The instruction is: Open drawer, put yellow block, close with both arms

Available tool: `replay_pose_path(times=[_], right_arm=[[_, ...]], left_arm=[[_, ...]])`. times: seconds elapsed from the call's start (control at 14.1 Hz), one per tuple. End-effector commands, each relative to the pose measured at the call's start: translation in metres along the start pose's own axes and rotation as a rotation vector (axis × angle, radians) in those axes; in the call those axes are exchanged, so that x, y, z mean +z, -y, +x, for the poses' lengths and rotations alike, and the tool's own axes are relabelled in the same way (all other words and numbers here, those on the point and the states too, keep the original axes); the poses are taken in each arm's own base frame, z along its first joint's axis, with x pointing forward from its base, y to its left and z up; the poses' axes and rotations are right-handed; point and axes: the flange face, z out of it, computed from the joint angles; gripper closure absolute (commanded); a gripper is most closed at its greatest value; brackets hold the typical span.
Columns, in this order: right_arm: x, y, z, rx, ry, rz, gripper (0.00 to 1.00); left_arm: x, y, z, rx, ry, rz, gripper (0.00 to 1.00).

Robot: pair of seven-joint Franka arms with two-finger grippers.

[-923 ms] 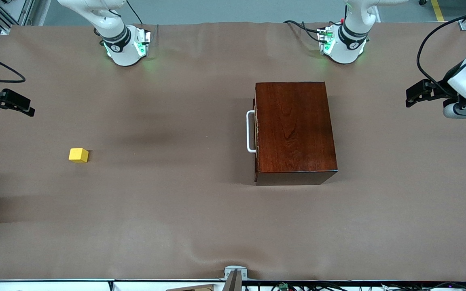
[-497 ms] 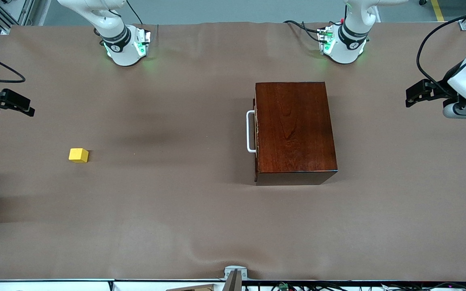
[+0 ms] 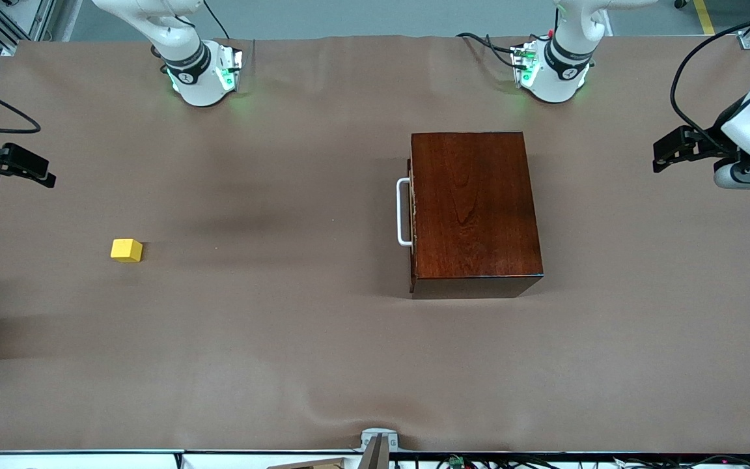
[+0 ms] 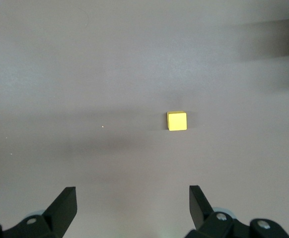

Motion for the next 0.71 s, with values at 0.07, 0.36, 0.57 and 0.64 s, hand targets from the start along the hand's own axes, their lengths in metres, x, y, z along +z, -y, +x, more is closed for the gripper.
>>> replay_pose_path(times=[0.07,0.36,0.57,0.64], right_arm=[[-0.004,-0.002,-0.004,0.008,-0.005,0.002,0.00],[-0.005,-0.002,-0.004,0.008,-0.005,0.002,0.00],[-0.005,-0.002,-0.004,0.008,-0.005,0.002,0.00],[-0.005,-0.001,-0.004,0.005,-0.005,0.002,0.00]], left_arm=[[0.002,-0.013,0.008,-0.050,0.015,-0.005,0.00],[0.009,-0.055,0.014,-0.107,0.025,0.000,0.00],[0.013,-0.086,0.022,-0.154,0.026,-0.001,0.00],[0.016,-0.099,0.023,-0.170,0.030,0.003,0.00]])
